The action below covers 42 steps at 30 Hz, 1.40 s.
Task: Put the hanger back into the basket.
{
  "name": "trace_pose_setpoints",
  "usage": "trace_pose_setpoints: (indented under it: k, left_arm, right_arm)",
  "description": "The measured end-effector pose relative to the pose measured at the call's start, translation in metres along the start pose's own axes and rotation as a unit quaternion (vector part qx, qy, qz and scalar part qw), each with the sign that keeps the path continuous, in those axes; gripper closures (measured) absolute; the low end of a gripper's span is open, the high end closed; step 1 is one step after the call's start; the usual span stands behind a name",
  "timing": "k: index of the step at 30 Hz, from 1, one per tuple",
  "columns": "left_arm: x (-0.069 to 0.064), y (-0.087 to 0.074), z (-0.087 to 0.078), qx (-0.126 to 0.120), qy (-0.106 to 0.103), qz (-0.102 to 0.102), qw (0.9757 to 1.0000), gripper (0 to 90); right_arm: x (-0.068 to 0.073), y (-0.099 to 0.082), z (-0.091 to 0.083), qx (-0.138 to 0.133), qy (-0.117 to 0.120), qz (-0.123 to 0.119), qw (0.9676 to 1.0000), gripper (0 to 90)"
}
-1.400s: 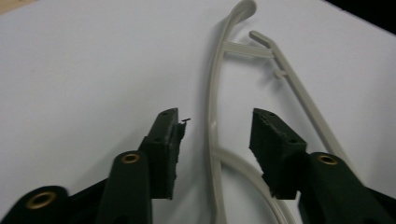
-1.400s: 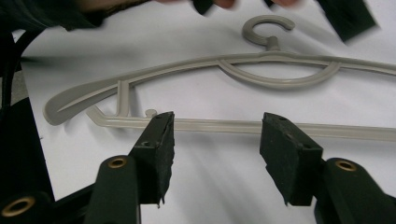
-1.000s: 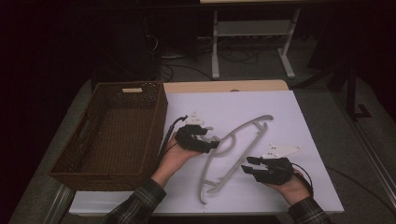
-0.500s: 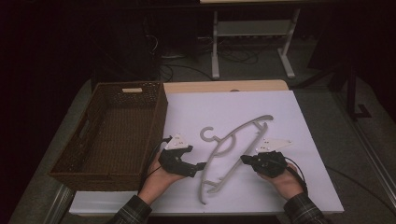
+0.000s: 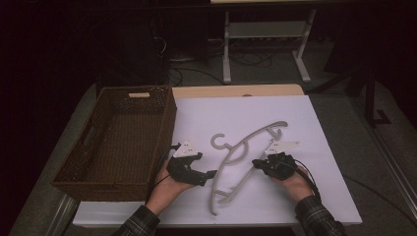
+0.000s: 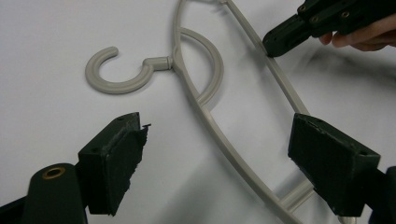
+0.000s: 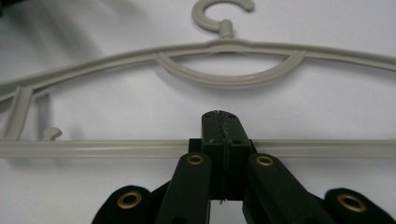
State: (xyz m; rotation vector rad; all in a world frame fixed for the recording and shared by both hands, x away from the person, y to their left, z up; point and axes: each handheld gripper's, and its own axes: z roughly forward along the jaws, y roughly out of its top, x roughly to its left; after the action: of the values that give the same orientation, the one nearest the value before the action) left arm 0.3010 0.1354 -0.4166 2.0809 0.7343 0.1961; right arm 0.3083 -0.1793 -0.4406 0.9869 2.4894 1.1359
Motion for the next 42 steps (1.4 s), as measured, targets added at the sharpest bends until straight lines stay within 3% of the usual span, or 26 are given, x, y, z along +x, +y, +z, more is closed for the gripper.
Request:
trace_pose_setpoints:
  k: [16, 24, 29, 31, 36, 40, 42]
  left_arm:
    - [-0.001, 0.0, 0.007, 0.006, -0.002, 0.002, 1.0, 17.7]
    - [0.0, 0.007, 0.025, 0.014, -0.015, 0.006, 0.9998, 19.9]
    - [0.007, 0.012, 0.051, 0.043, -0.035, -0.006, 0.9984, 26.6]
    - [0.007, 0.011, 0.056, 0.046, -0.03, -0.008, 0.9984, 28.1]
    - [0.007, 0.013, 0.054, 0.041, -0.027, -0.003, 0.9988, 27.4]
    - [0.008, 0.014, 0.051, 0.035, -0.024, -0.003, 0.9991, 26.2]
    - [0.009, 0.014, 0.049, 0.033, -0.022, -0.004, 0.9992, 26.1]
  right_arm:
    - [0.001, -0.007, 0.008, 0.025, -0.004, -0.009, 0.9996, 89.6]
    - [0.001, -0.008, 0.009, 0.036, -0.01, -0.01, 0.9992, 89.7]
    - [0.002, -0.009, 0.011, 0.039, -0.014, -0.014, 0.999, 89.7]
    - [0.002, -0.009, 0.011, 0.039, -0.014, -0.015, 0.999, 89.7]
    - [0.003, -0.008, 0.011, 0.041, -0.019, -0.022, 0.9988, 89.7]
    - [0.004, -0.002, 0.005, 0.022, -0.015, -0.016, 0.9995, 89.7]
    - [0.003, 0.006, 0.0, 0.0, -0.018, -0.013, 0.9997, 89.7]
